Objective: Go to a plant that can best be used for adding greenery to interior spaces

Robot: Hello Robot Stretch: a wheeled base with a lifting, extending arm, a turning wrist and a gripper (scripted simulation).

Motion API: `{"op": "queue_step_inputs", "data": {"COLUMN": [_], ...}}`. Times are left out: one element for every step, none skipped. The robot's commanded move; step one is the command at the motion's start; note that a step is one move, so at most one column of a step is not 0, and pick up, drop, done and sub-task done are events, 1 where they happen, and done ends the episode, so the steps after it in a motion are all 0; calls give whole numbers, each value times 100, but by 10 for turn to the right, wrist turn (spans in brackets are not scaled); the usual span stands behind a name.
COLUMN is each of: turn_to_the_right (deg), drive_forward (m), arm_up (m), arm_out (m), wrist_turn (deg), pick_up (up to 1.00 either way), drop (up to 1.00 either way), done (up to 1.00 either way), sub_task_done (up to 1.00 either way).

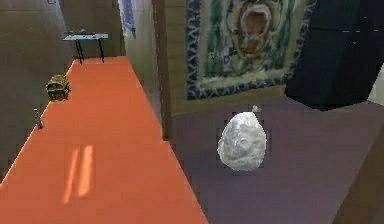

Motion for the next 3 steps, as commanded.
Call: {"op": "queue_step_inputs", "data": {"turn_to_the_right": [-30, 0, 180], "drive_forward": [0, 45, 0], "arm_up": [0, 0, 0], "arm_out": [0, 0, 0], "wrist_turn": [0, 0, 0], "pick_up": [0, 0, 0], "drop": [0, 0, 0], "done": [0, 0, 0], "sub_task_done": [0, 0, 0]}}
